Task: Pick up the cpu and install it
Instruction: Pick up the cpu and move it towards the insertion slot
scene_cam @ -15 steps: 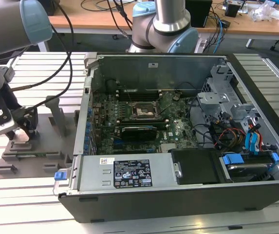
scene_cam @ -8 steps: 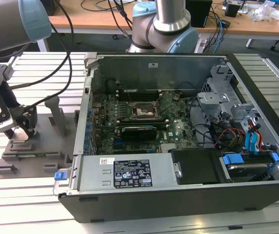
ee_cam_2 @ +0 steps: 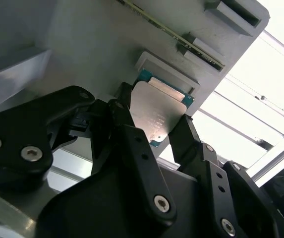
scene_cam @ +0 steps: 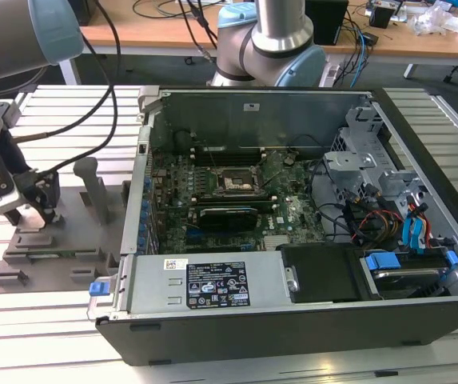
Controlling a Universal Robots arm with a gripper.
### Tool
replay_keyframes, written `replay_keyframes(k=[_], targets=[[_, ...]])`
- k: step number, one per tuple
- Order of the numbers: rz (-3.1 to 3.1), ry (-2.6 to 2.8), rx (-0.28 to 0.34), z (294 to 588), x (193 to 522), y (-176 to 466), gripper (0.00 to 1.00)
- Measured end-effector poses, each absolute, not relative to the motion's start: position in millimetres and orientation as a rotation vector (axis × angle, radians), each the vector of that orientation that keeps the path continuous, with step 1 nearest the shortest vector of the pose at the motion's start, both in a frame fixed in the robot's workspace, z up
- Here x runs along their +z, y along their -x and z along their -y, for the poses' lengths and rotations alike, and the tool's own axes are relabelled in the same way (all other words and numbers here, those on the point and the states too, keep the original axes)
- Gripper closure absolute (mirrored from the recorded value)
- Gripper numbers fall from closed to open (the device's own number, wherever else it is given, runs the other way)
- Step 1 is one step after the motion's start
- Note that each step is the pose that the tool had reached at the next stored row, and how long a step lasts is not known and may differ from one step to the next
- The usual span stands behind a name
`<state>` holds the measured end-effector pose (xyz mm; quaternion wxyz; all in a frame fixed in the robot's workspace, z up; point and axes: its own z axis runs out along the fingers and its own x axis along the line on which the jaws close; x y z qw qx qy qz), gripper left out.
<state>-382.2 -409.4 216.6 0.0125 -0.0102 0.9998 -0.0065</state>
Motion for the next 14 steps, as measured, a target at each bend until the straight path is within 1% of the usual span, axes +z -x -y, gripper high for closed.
replay_keyframes(k=[14], targets=[[-3.116, 0.032, -0.020, 409.4, 229.6, 382.2, 0.45]])
